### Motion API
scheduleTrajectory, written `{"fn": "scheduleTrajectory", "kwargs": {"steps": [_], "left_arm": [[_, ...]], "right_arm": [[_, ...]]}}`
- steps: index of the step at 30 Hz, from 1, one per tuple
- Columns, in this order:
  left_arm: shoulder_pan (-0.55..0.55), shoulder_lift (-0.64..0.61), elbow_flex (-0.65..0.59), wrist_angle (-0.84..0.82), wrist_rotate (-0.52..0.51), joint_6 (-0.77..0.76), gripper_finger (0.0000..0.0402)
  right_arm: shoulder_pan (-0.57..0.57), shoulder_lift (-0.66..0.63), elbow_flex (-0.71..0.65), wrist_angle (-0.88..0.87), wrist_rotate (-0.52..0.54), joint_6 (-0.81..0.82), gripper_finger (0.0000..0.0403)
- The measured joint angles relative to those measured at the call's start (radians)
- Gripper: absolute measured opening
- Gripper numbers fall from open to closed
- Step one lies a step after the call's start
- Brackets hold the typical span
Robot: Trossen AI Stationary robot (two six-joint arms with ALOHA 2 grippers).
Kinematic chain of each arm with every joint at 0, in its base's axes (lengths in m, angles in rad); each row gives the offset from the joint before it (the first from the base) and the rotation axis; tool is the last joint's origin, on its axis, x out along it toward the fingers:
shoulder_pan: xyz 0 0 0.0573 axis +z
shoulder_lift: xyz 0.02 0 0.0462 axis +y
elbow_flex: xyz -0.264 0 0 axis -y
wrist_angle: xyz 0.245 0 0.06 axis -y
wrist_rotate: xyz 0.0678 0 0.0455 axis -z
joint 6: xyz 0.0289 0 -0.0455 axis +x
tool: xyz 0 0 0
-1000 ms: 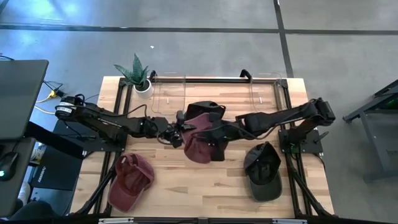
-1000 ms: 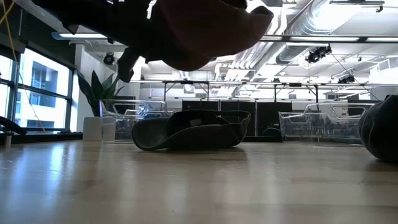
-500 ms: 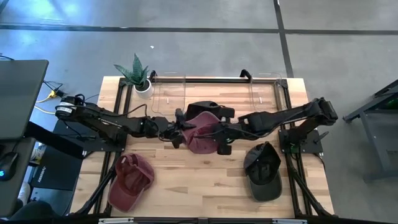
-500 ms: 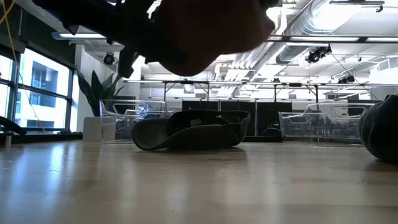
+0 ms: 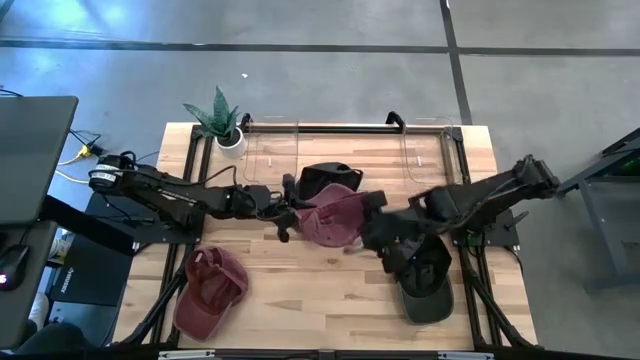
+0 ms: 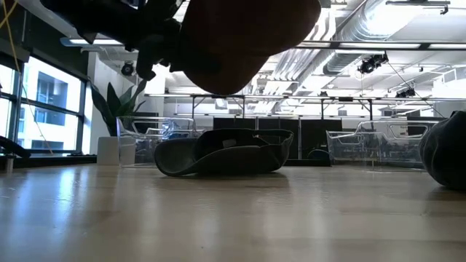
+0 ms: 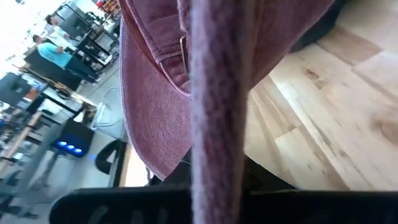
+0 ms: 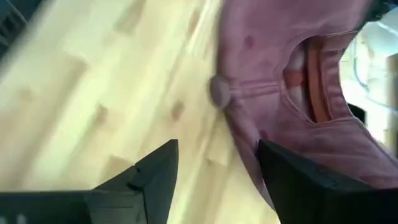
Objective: Pick & Place hat
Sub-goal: Put the top red cap into the left transparent bin
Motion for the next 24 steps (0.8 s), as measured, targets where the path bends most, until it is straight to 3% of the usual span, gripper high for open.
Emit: {"fn": "scheduleTrajectory", "kwargs": {"steps": [4, 8, 16, 19, 24], "left_arm": [[0.035, 0.0, 0.0, 0.0, 0.04, -0.029, 0.0001], [0.052, 0.0, 0.0, 0.0, 0.059, -0.038, 0.0001], [0.049, -0.001, 0.0, 0.001, 0.034, -0.038, 0.0002], [0.049, -0.006, 0.019, -0.056, 0.034, -0.037, 0.0022], [0.049, -0.053, 0.099, -0.339, 0.031, -0.084, 0.011]], "right_arm": [[0.034, 0.061, 0.0, 0.038, 0.135, -0.103, 0.0213], [0.044, 0.098, 0.0, 0.099, 0.239, -0.159, 0.0178], [0.006, 0.084, 0.0, 0.161, 0.154, -0.072, 0.0022], [-0.009, 0.082, 0.015, 0.162, 0.146, -0.042, 0.002], [-0.086, 0.085, 0.102, 0.163, 0.022, 0.016, 0.0014]]}}
